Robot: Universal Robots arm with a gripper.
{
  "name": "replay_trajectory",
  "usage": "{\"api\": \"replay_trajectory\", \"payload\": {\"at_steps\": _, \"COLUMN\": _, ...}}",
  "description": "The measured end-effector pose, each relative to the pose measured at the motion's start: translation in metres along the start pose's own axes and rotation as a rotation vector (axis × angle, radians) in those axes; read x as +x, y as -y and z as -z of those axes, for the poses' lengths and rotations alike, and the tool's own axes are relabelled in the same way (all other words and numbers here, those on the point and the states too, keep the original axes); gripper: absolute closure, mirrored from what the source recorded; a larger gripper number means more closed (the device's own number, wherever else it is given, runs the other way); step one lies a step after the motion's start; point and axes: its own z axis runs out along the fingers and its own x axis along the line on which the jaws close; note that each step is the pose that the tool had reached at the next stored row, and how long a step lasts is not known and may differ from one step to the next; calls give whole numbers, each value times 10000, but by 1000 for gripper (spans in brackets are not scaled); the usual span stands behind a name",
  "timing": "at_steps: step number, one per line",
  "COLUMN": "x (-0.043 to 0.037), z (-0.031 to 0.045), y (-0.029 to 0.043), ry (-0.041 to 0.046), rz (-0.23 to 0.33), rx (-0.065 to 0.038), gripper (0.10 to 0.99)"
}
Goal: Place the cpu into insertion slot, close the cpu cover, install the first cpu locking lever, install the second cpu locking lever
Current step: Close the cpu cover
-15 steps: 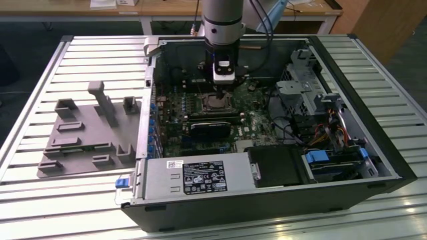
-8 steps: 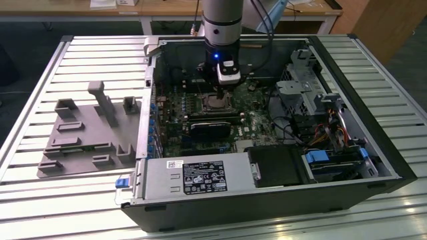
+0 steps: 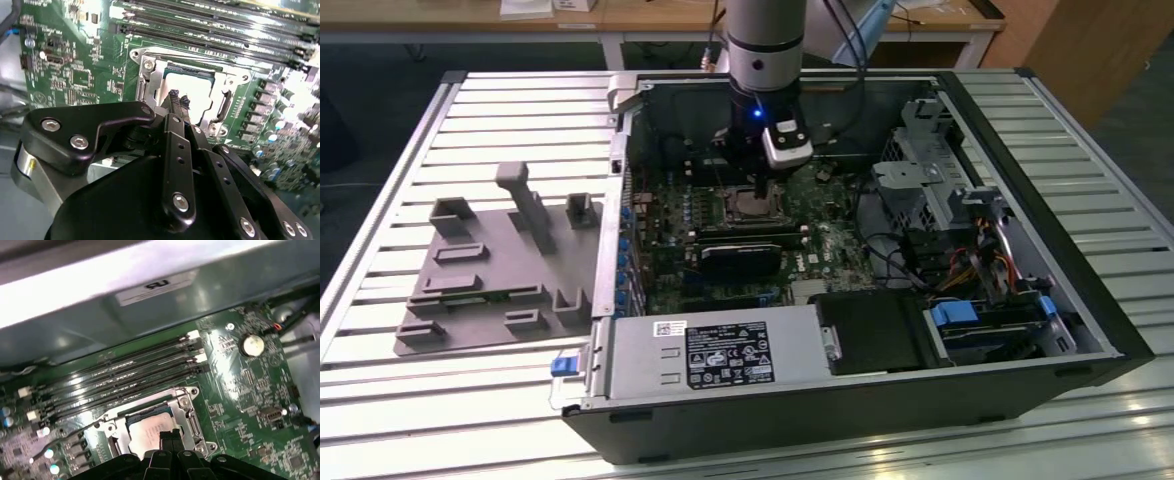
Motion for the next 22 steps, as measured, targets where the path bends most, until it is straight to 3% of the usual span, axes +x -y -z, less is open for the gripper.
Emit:
{"api": "replay_trajectory", "payload": {"at_steps": 11, "x": 1, "z": -11, "y": 0, "ry": -9, "rz": 1945, "rx": -102, "gripper": 984}}
{"api": "replay_trajectory", "payload": {"at_steps": 13, "x": 15, "z": -11, "y": 6, "ry": 2, "rz": 2026, "rx": -56, "gripper": 984}}
{"api": "replay_trajectory", "payload": {"at_steps": 22, "x": 118, "z": -27, "y": 47, "ry": 5, "rz": 1950, "rx": -46, "gripper": 984}}
